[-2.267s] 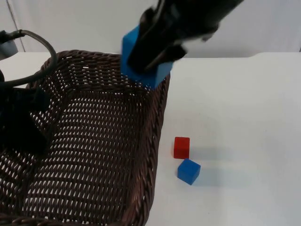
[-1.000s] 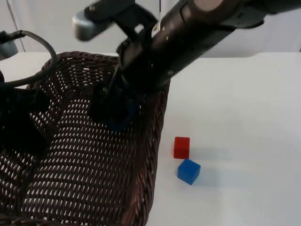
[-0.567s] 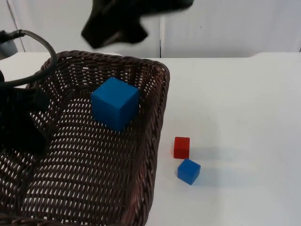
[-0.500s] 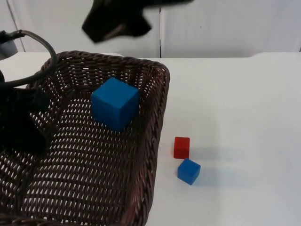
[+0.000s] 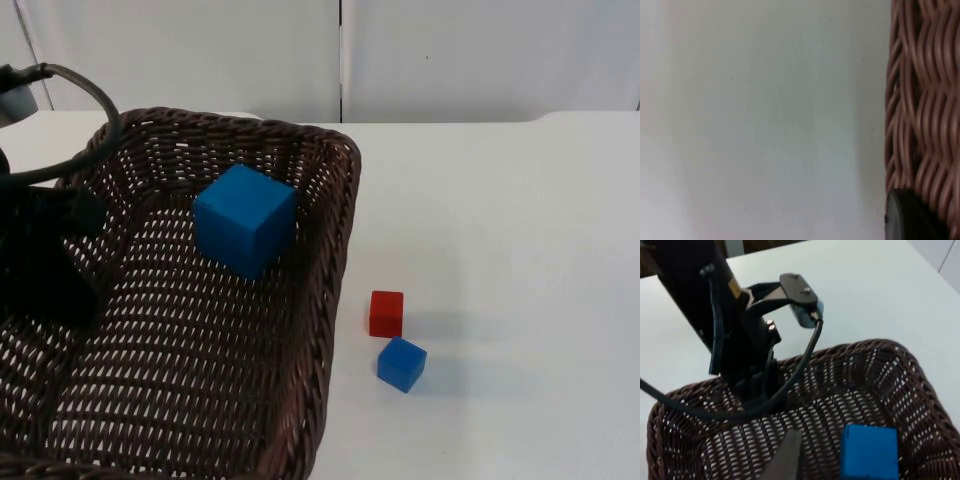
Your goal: Pick up the basket with the left hand and place the largest block into the basket with the right hand.
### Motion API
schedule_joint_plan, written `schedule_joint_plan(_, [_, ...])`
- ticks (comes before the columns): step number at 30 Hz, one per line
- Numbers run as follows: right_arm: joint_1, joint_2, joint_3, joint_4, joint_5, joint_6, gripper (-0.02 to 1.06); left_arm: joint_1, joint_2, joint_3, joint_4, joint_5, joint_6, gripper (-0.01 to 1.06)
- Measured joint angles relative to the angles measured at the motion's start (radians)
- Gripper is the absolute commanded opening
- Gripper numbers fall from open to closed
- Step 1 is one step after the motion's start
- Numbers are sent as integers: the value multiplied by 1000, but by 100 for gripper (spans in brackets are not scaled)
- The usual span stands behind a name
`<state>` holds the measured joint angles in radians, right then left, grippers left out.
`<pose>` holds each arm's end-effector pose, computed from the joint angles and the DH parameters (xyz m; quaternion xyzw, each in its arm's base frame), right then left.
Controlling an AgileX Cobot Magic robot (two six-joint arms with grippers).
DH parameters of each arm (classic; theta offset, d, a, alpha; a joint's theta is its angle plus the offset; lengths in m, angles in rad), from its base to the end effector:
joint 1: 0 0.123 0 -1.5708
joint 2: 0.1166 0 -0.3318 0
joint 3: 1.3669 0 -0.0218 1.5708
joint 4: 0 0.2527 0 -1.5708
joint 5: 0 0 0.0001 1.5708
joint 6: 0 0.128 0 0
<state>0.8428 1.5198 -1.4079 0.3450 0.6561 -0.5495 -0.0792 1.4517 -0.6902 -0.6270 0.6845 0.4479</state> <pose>0.2294 0.2971 0.3936 -0.5106 0.7321 0.2134 0.3972 0.2421 -0.0669 0.2010 0.0370 0.9698 -0.1970 0.1392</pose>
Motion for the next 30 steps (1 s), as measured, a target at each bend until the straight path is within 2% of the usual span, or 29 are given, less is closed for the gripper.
schedule_joint_plan(9, [0,-26,17,0,25,29,85,0,0,0,0,0,0,0])
schedule_joint_plan(17, [0,-160,158,0,-34,33,85,0,0,0,0,-13,0,0])
schedule_joint_plan(30, [0,-379,293,0,-45,37,85,0,17,0,-12,-158,9,0])
